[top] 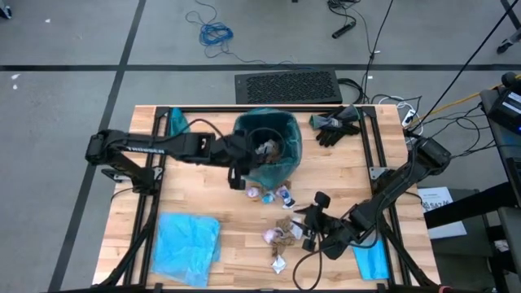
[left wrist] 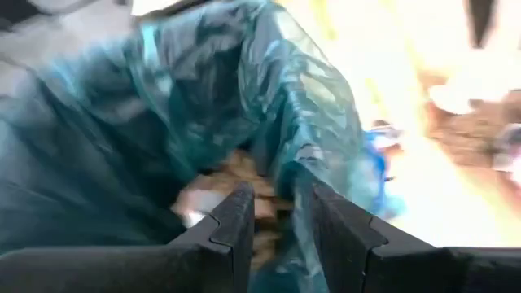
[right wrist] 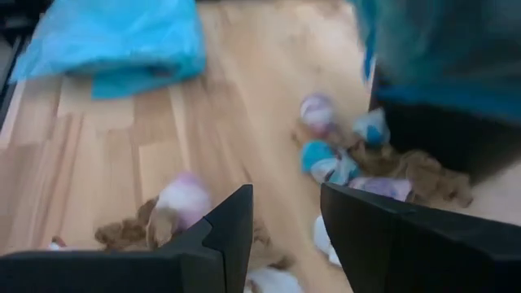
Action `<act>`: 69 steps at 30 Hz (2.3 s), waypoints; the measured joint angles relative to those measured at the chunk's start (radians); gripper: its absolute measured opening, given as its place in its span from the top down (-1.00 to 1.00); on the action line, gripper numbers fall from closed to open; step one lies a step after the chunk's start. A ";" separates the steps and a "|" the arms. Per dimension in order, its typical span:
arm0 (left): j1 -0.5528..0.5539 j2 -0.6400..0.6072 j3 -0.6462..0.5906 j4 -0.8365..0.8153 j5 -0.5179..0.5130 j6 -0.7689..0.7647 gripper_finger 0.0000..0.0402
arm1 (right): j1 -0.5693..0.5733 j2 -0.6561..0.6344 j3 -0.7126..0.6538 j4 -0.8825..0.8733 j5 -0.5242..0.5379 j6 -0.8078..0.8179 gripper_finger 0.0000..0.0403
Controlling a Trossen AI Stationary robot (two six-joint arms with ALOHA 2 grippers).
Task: Place trash/remove bag and relplace
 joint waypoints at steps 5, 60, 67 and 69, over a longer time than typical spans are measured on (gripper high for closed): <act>-0.024 0.000 0.000 0.021 -0.154 0.041 0.42 | -0.003 0.032 0.000 0.010 0.015 0.036 0.32; -0.067 -0.003 0.000 0.057 -0.319 0.124 0.42 | -0.003 0.092 0.005 1.053 0.066 -0.891 1.00; -0.044 -0.003 0.000 0.051 -0.331 0.131 0.42 | -0.072 0.092 0.006 1.532 0.092 -1.233 1.00; -0.036 -0.003 0.000 0.045 -0.334 0.124 0.42 | -0.097 0.100 0.007 1.653 0.100 -1.306 1.00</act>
